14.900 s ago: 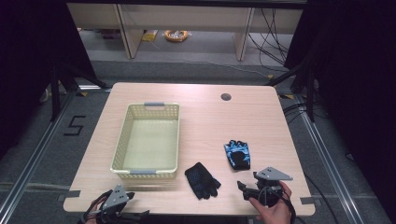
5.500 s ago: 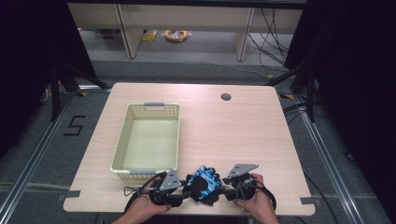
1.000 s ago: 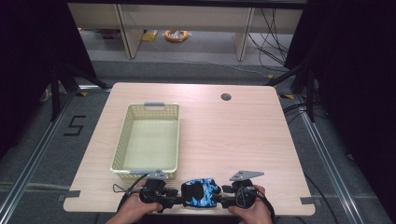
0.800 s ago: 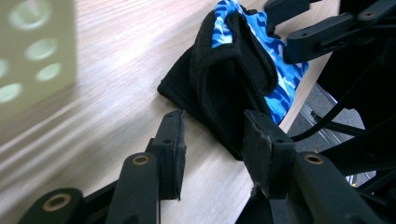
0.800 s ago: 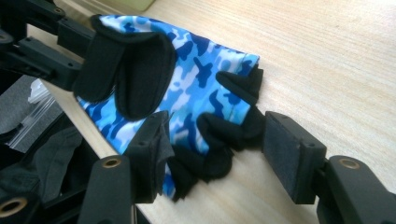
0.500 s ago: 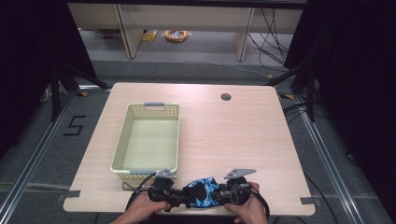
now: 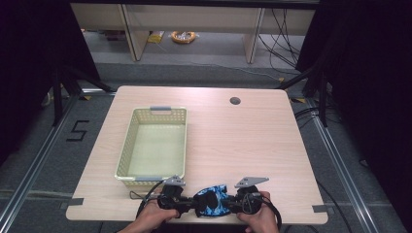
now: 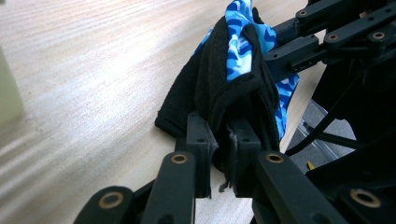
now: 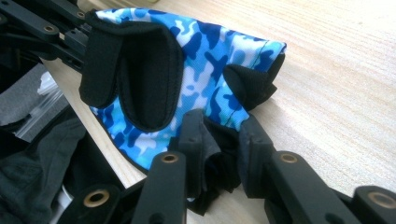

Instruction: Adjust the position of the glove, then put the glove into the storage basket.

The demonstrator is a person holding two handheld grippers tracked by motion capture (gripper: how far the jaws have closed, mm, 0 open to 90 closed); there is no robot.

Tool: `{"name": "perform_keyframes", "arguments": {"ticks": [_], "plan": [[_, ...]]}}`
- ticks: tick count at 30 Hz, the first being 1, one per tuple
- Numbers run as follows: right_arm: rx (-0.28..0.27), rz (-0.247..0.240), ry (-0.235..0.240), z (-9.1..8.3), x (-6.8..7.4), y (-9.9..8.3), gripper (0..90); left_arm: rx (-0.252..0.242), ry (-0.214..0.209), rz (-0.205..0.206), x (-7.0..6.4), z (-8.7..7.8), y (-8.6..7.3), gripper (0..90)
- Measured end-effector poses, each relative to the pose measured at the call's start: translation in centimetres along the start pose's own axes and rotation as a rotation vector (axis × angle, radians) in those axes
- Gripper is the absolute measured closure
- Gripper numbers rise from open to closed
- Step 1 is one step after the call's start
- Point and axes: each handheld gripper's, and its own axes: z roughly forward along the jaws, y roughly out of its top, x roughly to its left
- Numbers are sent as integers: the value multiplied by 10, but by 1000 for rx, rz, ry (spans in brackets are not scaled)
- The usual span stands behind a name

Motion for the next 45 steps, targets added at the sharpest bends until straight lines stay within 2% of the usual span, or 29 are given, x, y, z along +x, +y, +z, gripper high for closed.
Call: {"name": "perform_keyframes", "arguments": {"ticks": [1, 2, 4, 5, 6, 8, 9, 10, 12, 14, 15, 16, 20, 22, 23, 24, 26, 27, 30, 31, 34, 35, 36, 38, 41, 42, 43, 44, 45], "plan": [[-5, -1, 10, 0, 0, 0, 756, -5, 3, -6, 0, 0, 0, 813], [18, -9, 0, -3, -1, 0, 758, 2, 15, -4, 0, 0, 1, 815], [-2, 0, 6, -4, -2, -1, 762, -3, 16, -1, -1, -1, 1, 820], [-6, 16, 9, -5, -1, -1, 764, -6, -6, 6, -1, 0, 2, 822], [-12, 5, 18, -6, -3, -1, 765, -16, -4, 12, -1, -1, 3, 825], [-45, 23, 24, -9, -4, -2, 771, -25, -1, 16, -2, -3, 5, 830], [-54, 24, 58, -9, -5, -1, 772, -33, 6, 24, -2, -4, 6, 833], [-56, 31, 46, -11, -4, -1, 774, -44, 5, 26, -3, -4, 7, 834], [-77, 12, 65, -11, -5, 0, 775, -51, 14, 29, -5, -5, 8, 835], [-75, 17, 61, -12, -4, 0, 776, -49, 32, 39, -5, -7, 9, 838], [-75, 17, 51, -13, -3, -1, 775, -56, 24, 39, -5, -7, 8, 839], [-81, 22, 73, -13, -3, -1, 776, -49, 14, 49, -4, -8, 9, 838], [-93, 26, 64, -16, 1, -1, 776, -59, 21, 56, -5, -11, 9, 839], [-94, 36, 61, -18, 3, -1, 777, -65, 21, 64, -6, -13, 9, 839], [-96, 70, 83, -18, 7, -1, 777, -72, 22, 66, -7, -14, 9, 839], [-107, 38, 72, -19, 6, -1, 777, -68, 41, 69, -9, -16, 9, 839], [-119, 31, 94, -20, 7, 0, 777, -80, 24, 77, -9, -18, 9, 838], [-121, 23, 73, -23, 8, 1, 777, -86, 22, 79, -9, -19, 9, 837], [-135, 37, 98, -25, 12, 2, 778, -90, 24, 100, -12, -24, 12, 837], [-140, 38, 100, -27, 14, 2, 777, -96, 33, 95, -13, -26, 12, 836], [-146, 39, 106, -32, 19, 6, 778, -106, 21, 122, -15, -34, 18, 836], [-159, 23, 105, -33, 18, 8, 778, -113, 18, 120, -15, -37, 19, 836], [-161, 51, 111, -36, 23, 9, 779, -121, 18, 118, -16, -40, 21, 836], [-178, 17, 109, -40, 26, 13, 779, -119, 31, 126, -17, -46, 25, 836], [-195, 31, 124, -43, 35, 20, 779, -128, 49, 142, -18, -56, 31, 835], [-215, -21, 116, -43, 33, 23, 779, -134, 39, 135, -18, -59, 33, 835], [-212, -17, 117, -44, 33, 27, 779, -139, 56, 128, -19, -63, 36, 835], [-230, -30, 122, -43, 33, 31, 779, -136, 56, 141, -19, -68, 40, 835], [-230, -19, 123, -45, 34, 36, 779, -140, 62, 160, -18, -72, 43, 835]]}}
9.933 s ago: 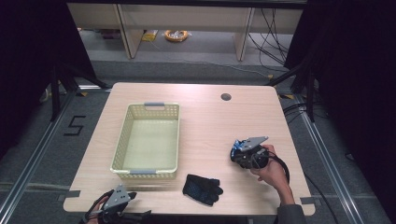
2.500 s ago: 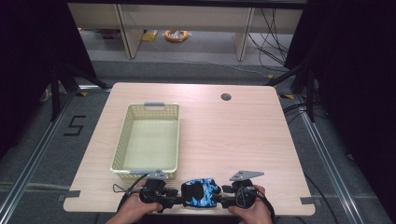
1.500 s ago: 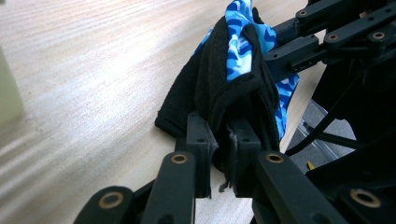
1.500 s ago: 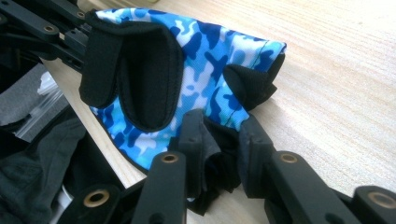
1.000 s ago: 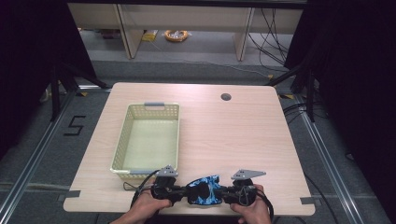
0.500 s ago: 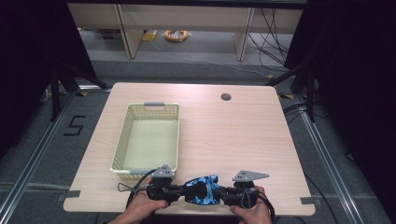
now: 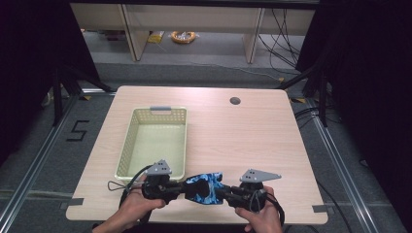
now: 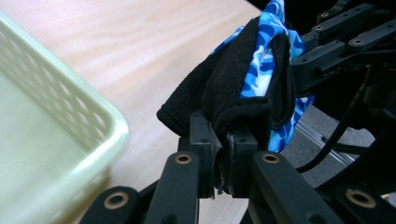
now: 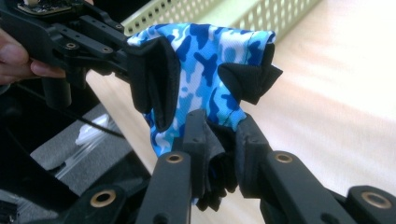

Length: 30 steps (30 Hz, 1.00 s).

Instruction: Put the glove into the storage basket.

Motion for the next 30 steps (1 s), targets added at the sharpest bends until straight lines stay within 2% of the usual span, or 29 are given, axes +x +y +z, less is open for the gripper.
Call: {"name": "perform_keyframes", "arguments": {"ticks": [1, 2, 4, 5, 6, 8, 11, 13, 16, 17, 20, 22, 24, 25, 26, 29, 30], "plan": [[1, 17, 7, 0, 3, 5, 778, -12, 4, 3, 1, -3, 4, 834], [-9, -9, 6, 1, 2, 10, 778, -17, 17, 4, 1, -6, 8, 834], [-13, -2, 16, 1, 6, 19, 778, -13, 19, 10, 5, -12, 15, 832], [-16, -1, 15, 1, 7, 24, 778, -19, 23, 2, 6, -14, 18, 832], [-25, -24, 20, 3, 5, 28, 778, -21, 33, 6, 8, -17, 20, 832], [-29, -32, 20, 4, 5, 37, 778, -27, 37, 15, 12, -20, 24, 833], [-28, -44, 23, 10, 5, 47, 779, -26, 47, 6, 20, -26, 28, 832], [-19, -19, 36, 15, 8, 54, 779, -40, 54, -9, 26, -31, 31, 832], [-30, -58, 49, 25, 9, 69, 778, -44, 64, -22, 38, -42, 35, 832], [-35, -51, 47, 29, 11, 74, 778, -46, 73, -30, 42, -46, 36, 832], [-19, -81, 60, 43, 14, 88, 778, -50, 102, -34, 53, -56, 39, 832], [-4, -76, 51, 50, 17, 96, 778, -46, 111, -51, 61, -63, 40, 830], [-2, -90, 59, 59, 18, 102, 779, -51, 123, -59, 67, -66, 38, 830], [10, -81, 67, 63, 20, 104, 778, -52, 128, -71, 69, -67, 37, 830], [14, -97, 58, 67, 20, 106, 778, -55, 131, -75, 72, -69, 36, 830], [25, -100, 53, 76, 21, 111, 778, -59, 131, -102, 82, -72, 35, 826], [22, -95, 65, 80, 20, 113, 779, -51, 130, -101, 85, -73, 35, 826]]}}
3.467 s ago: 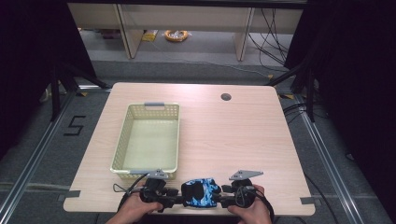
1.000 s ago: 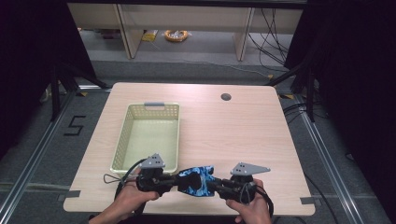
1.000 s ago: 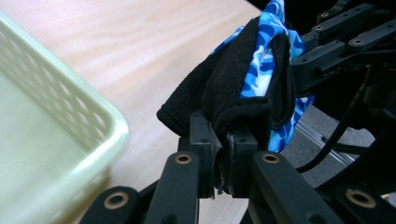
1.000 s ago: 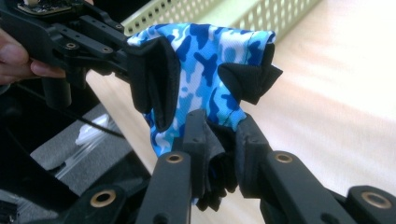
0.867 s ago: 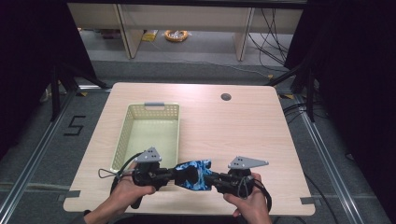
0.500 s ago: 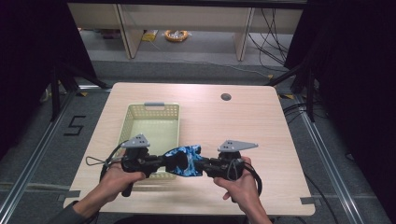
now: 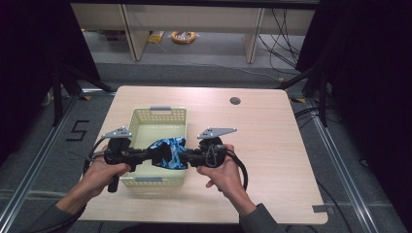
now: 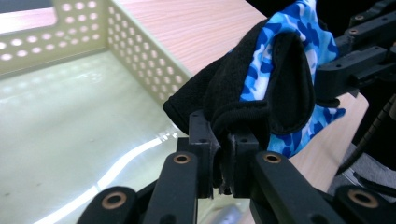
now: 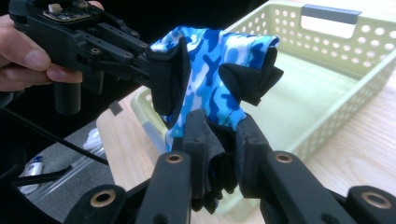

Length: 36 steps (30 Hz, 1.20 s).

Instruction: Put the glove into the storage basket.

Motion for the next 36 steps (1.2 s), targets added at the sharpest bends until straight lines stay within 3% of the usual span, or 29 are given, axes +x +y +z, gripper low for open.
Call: {"name": "perform_keyframes", "arguments": {"ticks": [8, 14, 24, 29, 36], "plan": [[38, 3, 3, 29, -1, 10, 778, 29, 48, -31, 23, -4, -5, 825], [78, 42, 26, 53, -2, 8, 778, 58, 71, -62, 38, -6, -17, 824], [121, 56, 19, 75, -6, -1, 774, 110, 90, -72, 51, -2, -30, 821], [169, 62, 12, 87, -9, -6, 768, 134, 106, -77, 55, -2, -34, 819], [221, 64, 2, 97, -11, -11, 761, 161, 91, -80, 56, 1, -37, 819]]}}
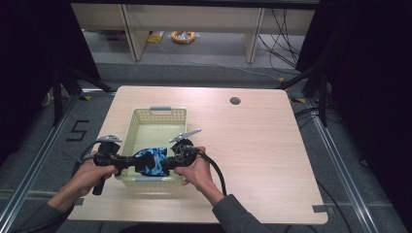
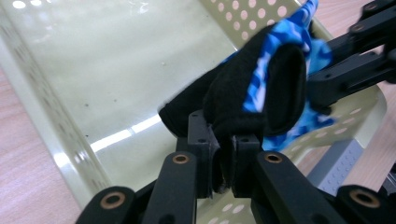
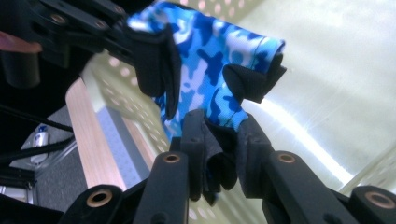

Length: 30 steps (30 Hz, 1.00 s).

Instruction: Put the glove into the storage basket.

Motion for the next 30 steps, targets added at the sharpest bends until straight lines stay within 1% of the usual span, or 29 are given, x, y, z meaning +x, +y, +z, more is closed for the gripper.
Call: {"name": "perform_keyframes", "arguments": {"ticks": [2, 3, 4, 5, 6, 8, 9, 10, 11, 12, 13, 14, 15, 16, 17, 18, 19, 20, 21, 22, 24, 25, 27, 28, 29, 30], "plan": [[19, -4, -9, 4, 0, 0, 760, 9, -2, 10, 0, 1, 1, 819], [25, -9, -17, 5, -1, 0, 760, 15, 1, 10, 1, 1, 1, 818], [35, 0, -14, 6, -1, -1, 761, 19, 3, 9, 1, 3, 0, 815], [39, -4, -21, 8, -2, -1, 761, 34, 6, 11, 1, 4, 0, 809], [51, -1, -30, 9, -3, -1, 761, 33, 16, 4, 1, 7, -1, 801], [60, -17, -49, 11, -4, -2, 761, 60, 7, 6, 2, 10, -3, 777], [66, -10, -56, 11, -3, -2, 761, 70, 12, 9, 2, 11, -3, 767], [68, -11, -56, 11, -3, -3, 760, 67, 9, 4, 1, 12, -2, 758], [69, -10, -57, 11, -3, -3, 760, 96, 10, 33, 2, 11, -1, 733], [68, -15, -64, 11, -3, -3, 759, 98, 14, 32, 2, 11, 0, 703], [78, 4, -58, 11, -3, -3, 758, 88, 24, 34, 1, 11, 0, 682], [98, 32, -82, 9, -3, -3, 757, 90, 33, 37, 1, 10, 1, 658], [75, 12, -66, 9, -3, -4, 756, 104, 38, 37, 1, 9, 2, 628], [71, 1, -64, 8, -4, -4, 755, 126, 38, 42, 2, 6, 4, 600], [82, 22, -63, 8, -3, -4, 754, 124, 37, 40, 1, 5, 5, 598], [67, -12, -63, 8, -5, -4, 754, 115, 46, 32, 0, 3, 7, 594], [69, -2, -65, 7, -4, -4, 753, 129, 54, 48, 1, 1, 8, 583], [68, -4, -65, 7, -5, -4, 753, 128, 40, 42, 0, 1, 8, 570], [70, -6, -67, 7, -5, -5, 753, 127, 43, 26, -1, 1, 9, 542], [73, -7, -68, 8, -5, -5, 753, 128, 53, 26, -2, 0, 9, 530], [76, 5, -67, 8, -5, -5, 752, 134, 43, 37, -1, -1, 10, 533], [85, 24, -74, 7, -4, -6, 752, 146, 49, 50, 0, -3, 10, 532], [84, 26, -73, 7, -4, -6, 751, 146, 43, 48, 3, -6, 11, 527], [83, 29, -71, 7, -5, -6, 750, 137, 55, 35, 2, -6, 11, 523], [81, 29, -70, 7, -5, -6, 750, 153, 52, 47, 4, -8, 11, 518], [81, 32, -71, 7, -5, -5, 749, 148, 49, 40, 4, -8, 10, 517]]}}
